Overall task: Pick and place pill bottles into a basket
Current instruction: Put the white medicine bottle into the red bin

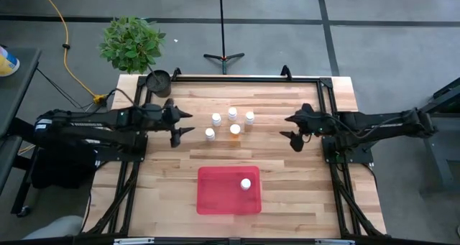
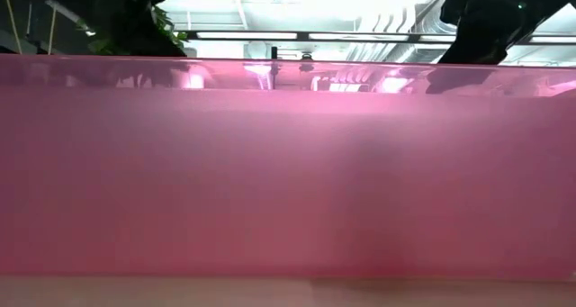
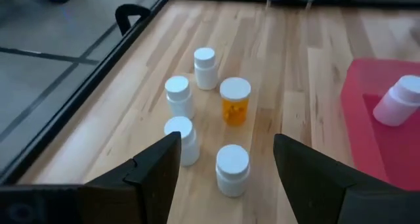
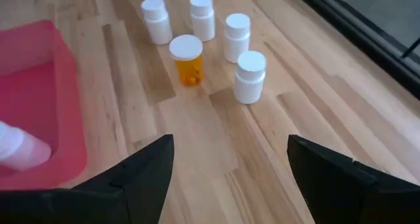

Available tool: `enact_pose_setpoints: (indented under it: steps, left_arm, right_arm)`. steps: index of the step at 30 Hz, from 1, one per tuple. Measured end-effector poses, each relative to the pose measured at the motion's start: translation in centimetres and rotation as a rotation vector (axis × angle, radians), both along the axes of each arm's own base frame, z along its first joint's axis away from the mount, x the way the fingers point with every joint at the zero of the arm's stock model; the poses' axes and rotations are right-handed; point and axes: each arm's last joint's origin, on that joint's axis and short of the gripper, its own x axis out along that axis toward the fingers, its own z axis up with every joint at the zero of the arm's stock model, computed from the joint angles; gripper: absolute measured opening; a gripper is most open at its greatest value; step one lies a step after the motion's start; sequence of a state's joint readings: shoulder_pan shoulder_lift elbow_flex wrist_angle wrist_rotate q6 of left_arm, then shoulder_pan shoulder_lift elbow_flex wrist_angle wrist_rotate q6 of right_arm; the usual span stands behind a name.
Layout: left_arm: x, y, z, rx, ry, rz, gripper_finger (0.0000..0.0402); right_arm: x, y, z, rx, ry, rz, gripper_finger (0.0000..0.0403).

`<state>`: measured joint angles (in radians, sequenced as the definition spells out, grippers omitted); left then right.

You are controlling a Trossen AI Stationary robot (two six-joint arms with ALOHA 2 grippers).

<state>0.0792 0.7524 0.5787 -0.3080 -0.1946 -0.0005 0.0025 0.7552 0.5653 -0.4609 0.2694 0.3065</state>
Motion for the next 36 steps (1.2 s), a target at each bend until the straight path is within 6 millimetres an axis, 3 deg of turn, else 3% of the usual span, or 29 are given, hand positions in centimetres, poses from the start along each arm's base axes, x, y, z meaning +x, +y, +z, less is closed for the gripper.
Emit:
enact_pose_setpoints:
  steps: [5, 11, 15, 19, 26, 31, 36]
  left_arm:
    - [1.9, 0.4, 1.9, 0.043, 0.217, 0.048, 0.0288]
    - [3.9, 1.1, 1.4, 0.122, 0.571, 0.264, 0.0341]
    - [5.9, 1.1, 0.7, 0.078, 0.683, 0.210, 0.0376]
    - [7.6, 0.8, 0.1, -0.030, 0.690, 0.091, 0.0394]
    - [8.4, 0.6, -0.2, -0.197, 0.664, -0.078, 0.0396]
    - [9.0, 2.1, 0.3, -0.280, 0.546, -0.168, 0.0388]
    - [9.2, 3.9, 0.6, -0.275, 0.480, -0.143, 0.0387]
  right_arm:
    - [0.4, 0.1, -0.3, 0.026, 0.013, 0.039, 0.0287]
    - [0.7, 0.2, -0.6, 0.028, 0.038, 0.064, 0.0287]
    - [0.6, 0.2, -0.6, 0.024, 0.043, 0.068, 0.0287]
    - [0.6, 0.2, -0.6, 0.023, 0.048, 0.070, 0.0287]
    - [0.6, 0.2, -0.7, 0.030, 0.056, 0.077, 0.0287]
    - [0.6, 0.2, -0.7, 0.029, 0.056, 0.077, 0.0287]
    - [0.5, 0.2, -0.7, 0.032, 0.063, 0.081, 0.0287]
